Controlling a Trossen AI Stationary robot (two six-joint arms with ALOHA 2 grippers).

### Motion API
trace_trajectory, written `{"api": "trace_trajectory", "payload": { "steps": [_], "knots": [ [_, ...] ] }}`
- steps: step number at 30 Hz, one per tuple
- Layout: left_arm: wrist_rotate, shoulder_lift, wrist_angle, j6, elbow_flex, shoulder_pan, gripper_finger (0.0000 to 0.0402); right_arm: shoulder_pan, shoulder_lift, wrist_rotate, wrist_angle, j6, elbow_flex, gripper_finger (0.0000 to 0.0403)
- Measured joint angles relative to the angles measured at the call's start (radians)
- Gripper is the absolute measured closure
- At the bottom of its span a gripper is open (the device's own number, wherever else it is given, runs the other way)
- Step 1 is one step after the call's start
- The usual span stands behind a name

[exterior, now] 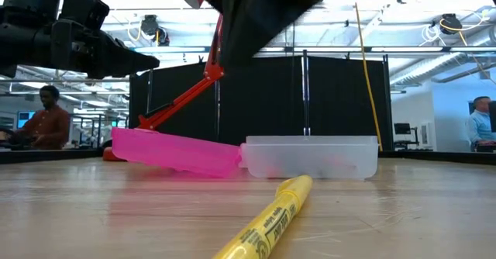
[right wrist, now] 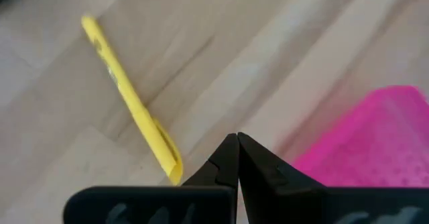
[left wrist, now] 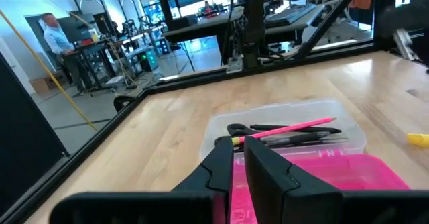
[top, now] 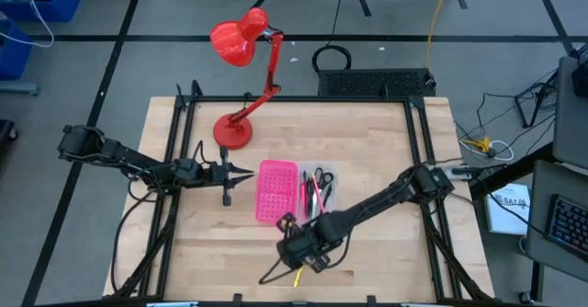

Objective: Pick & place school supplies into a supply box
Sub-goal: Put the yellow pen in the pink box

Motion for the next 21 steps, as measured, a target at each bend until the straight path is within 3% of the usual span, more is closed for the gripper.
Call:
{"api": "trace_trajectory", "payload": {
  "steps": [10,21],
  "knots": [
    [0.0,0.0,-0.008,-0.012,0.0,0.0,0.0355,0.037,0.073,0.005,-0.001,-0.059,-0.001,0.0392],
    [0.0,0.0,-0.014,-0.005,0.0,0.0,0.0355,0.125,0.07,0.0,-0.005,-0.19,-0.025,0.0278]
  ]
}}
